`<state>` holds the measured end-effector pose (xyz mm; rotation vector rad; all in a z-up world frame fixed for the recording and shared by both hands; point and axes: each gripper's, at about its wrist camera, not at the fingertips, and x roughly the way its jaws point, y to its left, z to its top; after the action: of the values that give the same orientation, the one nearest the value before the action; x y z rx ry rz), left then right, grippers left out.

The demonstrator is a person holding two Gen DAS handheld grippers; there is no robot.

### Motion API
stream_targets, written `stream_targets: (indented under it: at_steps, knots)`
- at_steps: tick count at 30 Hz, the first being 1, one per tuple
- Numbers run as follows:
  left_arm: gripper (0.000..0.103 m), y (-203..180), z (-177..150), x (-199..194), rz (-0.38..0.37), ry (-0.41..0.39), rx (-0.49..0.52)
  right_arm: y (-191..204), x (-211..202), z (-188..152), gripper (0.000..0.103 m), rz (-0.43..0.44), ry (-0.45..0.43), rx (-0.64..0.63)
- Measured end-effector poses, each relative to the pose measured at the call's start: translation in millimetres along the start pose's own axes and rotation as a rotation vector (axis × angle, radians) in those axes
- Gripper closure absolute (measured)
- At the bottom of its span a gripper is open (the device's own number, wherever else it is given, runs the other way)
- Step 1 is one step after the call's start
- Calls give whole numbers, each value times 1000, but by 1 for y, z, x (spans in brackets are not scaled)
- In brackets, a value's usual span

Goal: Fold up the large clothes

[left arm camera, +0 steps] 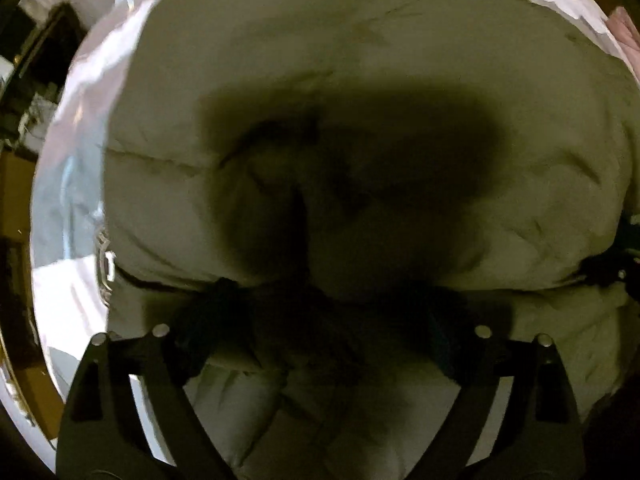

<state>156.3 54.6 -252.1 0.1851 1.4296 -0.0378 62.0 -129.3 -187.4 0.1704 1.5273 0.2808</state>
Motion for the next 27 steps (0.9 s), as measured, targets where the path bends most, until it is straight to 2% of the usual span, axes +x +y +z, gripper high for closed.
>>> stream_targets:
  at_steps: [3,6,10,12,15,17,20,21,24,27]
  knots:
    - [10,-3,3,-1,20,7,13,6,2,0,44,-33,-1,-22]
    - [11,-3,3,-16,32,-29,18,3,-17,1,44,5,2,17]
    - [11,15,3,-37,-15,-58,-61,0,-48,-5,43,38,-13,25]
    - [11,22,4,-39,-27,-58,-94,-5,-50,-10,43,48,-4,19]
    - [11,26,5,-25,49,-19,-107,-8,-35,-15,43,16,42,-3]
    - [9,37,3,-9,54,34,-127,-4,-19,-9,43,-8,75,-1]
    - [5,39,5,8,58,65,-122,-3,-5,-8,39,-28,88,-12]
    - [4,38,6,8,67,62,-112,-2,-3,-7,36,-28,90,-16]
    - [4,41,8,3,66,56,-114,1,-10,-5,35,-24,96,-17]
    - [4,57,7,-25,49,-10,-170,-2,-33,-4,35,36,81,31]
